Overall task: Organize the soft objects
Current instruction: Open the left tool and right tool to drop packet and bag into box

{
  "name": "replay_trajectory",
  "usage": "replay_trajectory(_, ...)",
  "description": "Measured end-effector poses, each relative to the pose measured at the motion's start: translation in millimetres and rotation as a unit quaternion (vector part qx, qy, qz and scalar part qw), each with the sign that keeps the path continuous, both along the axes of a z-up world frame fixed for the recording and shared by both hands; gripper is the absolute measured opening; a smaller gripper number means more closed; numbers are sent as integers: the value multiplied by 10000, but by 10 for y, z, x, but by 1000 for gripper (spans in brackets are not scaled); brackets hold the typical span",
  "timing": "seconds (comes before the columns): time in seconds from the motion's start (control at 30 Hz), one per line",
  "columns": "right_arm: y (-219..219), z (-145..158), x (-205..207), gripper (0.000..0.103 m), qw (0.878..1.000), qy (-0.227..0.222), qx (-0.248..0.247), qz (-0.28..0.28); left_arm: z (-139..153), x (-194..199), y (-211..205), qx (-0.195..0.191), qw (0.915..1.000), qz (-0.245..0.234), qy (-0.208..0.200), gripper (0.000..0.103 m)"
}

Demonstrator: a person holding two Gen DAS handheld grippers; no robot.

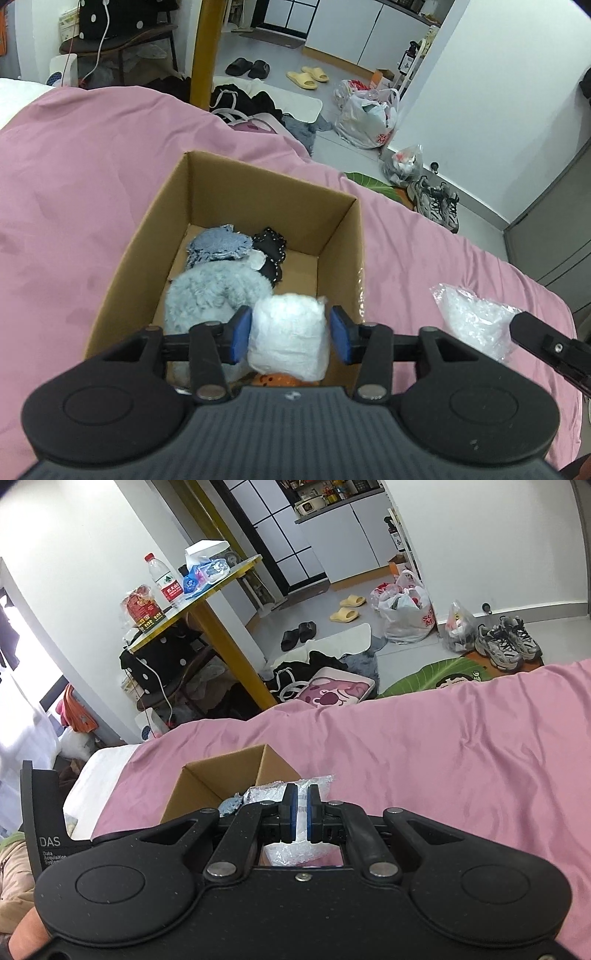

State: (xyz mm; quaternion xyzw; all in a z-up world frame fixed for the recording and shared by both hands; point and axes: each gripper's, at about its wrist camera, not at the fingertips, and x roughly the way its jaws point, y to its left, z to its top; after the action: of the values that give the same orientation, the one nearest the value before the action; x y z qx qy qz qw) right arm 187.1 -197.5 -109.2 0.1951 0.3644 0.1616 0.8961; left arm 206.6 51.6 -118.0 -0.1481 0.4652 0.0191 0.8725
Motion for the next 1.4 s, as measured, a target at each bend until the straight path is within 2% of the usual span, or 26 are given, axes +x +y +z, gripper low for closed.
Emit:
replay_trajectory(0.03,18,5,21,5,10000,-5,3,24,3,9,1,3,10000,23,4,54)
replay_trajectory(0.07,45,9,55,5,10000,-11,-1,36,3,15,14,-10,10000,75,26,62)
replay_trajectory(0.2,186,24,170,5,9999,-70,68,108,64,-3,111,-170,9992,322,-164,66)
replay_trajectory(0.3,323,36,243,5,9997,-106,74,192,122,-22,155,-146,9984,463,-302,67)
replay_trajectory(0.57,594,64,353,5,9995,-170,-59,276,151,-28,327,-103,9953,893,-352,67)
replay_trajectory(0.73,775,126,462,5,9988,-270,-254,311,149,-33,442,-127,9924,1161,-395,67)
replay_trajectory(0.9,987,136,565,6,9968,-345,-650,317,97,-26,562,-160,9906,1306,-379,67)
replay_trajectory(0.97,1034,124,593,11,9966,-302,-707,278,73,-9,598,-229,9905,1304,-376,67)
replay_trajectory(1.03,1050,123,601,13,9976,-241,-538,363,64,0,600,-300,9905,1271,-428,67)
replay_trajectory(1.07,1042,133,591,20,9980,-250,-460,359,69,-7,604,-273,9908,1251,-433,67)
replay_trajectory(1.13,1008,161,547,28,9980,-305,-484,278,66,5,594,-191,9915,1208,-450,67)
replay_trajectory(1.23,896,173,498,30,9985,-283,-437,156,51,-1,587,-225,9918,1182,-435,67)
replay_trajectory(1.3,817,165,464,37,9990,-227,-378,98,46,3,574,-192,9921,1164,-436,67)
replay_trajectory(1.37,752,162,419,50,9989,-214,-411,8,41,14,545,-152,9929,1106,-407,67)
replay_trajectory(1.4,719,159,391,52,9988,-212,-429,-44,47,17,525,-122,9935,1066,-392,67)
